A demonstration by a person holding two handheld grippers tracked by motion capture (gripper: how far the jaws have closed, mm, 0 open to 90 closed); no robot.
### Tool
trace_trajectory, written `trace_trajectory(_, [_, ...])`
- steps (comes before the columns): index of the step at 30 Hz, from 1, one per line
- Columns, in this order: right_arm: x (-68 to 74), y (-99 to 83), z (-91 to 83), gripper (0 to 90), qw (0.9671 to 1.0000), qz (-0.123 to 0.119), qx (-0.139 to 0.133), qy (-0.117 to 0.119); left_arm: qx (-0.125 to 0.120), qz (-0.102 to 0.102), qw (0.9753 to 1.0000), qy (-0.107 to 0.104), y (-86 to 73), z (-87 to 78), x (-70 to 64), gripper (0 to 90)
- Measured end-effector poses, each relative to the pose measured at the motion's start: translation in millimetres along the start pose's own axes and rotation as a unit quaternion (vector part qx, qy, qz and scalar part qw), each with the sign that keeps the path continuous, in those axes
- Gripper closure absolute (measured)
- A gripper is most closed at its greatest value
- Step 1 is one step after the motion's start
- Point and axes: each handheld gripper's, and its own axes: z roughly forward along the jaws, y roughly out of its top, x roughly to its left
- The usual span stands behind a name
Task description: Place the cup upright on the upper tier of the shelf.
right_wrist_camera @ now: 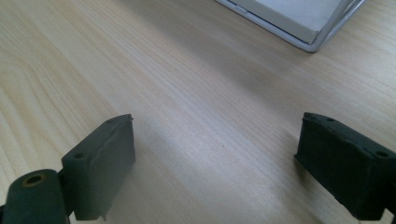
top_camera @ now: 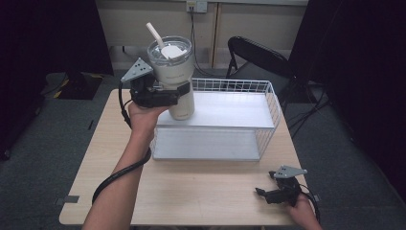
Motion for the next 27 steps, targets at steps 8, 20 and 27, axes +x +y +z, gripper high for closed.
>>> trace_trajectory(8, [-0.2, 0.0, 0.0, 10.8, 1.0000, 0.000, -0.001, 0.000, 0.001, 0.000, 1.0000, 0.002, -3.1, 9.0, -1.2, 9.6])
trace_trajectory(20, [-0.3, -0.1, -0.1, 10.8, 1.0000, -0.001, -0.001, 0.001, 0.004, 0.006, 0.9999, 0.013, -8.0, 19.4, -2.1, 9.6])
trace_trajectory(27, [-0.2, -0.1, -0.1, 10.8, 1.0000, -0.001, 0.000, 0.001, 0.008, 0.012, 0.9996, 0.023, -13.2, 25.9, -3.0, 9.5])
